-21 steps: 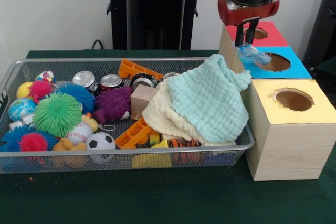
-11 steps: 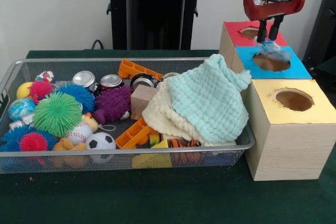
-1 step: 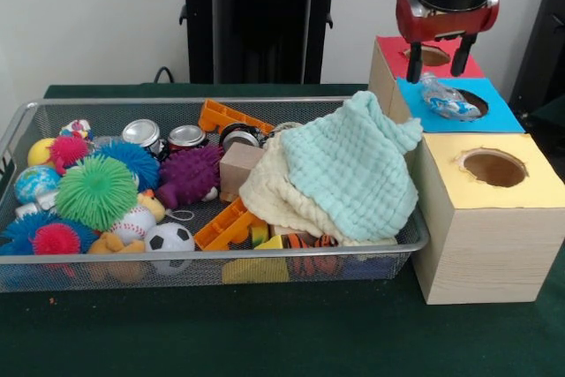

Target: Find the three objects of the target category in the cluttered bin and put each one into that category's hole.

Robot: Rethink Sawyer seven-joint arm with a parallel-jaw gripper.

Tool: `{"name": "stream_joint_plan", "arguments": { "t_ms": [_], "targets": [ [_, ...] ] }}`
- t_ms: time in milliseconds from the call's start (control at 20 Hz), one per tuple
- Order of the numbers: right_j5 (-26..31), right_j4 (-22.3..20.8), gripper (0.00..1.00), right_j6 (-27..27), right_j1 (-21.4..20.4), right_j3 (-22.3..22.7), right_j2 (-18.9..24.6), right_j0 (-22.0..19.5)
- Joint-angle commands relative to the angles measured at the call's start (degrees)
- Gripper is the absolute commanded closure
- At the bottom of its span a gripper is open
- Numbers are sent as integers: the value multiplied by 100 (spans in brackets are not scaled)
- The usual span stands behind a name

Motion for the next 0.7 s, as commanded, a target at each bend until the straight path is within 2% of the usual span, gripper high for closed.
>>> {"name": "stream_joint_plan", "arguments": {
  "t_ms": [50, 200, 350, 500, 700],
  "targets": [
    [-145, -82, 0, 1021, 78, 141, -73, -215],
    [217, -69, 0, 1024, -169, 178, -132, -159],
    [644, -148, 0, 744, -504, 241, -200, -276],
    [1076, -375, 0, 241, -746, 132, -263, -560],
    [1104, -425, 0, -136, -832, 183, -71, -923]
  ]
}}
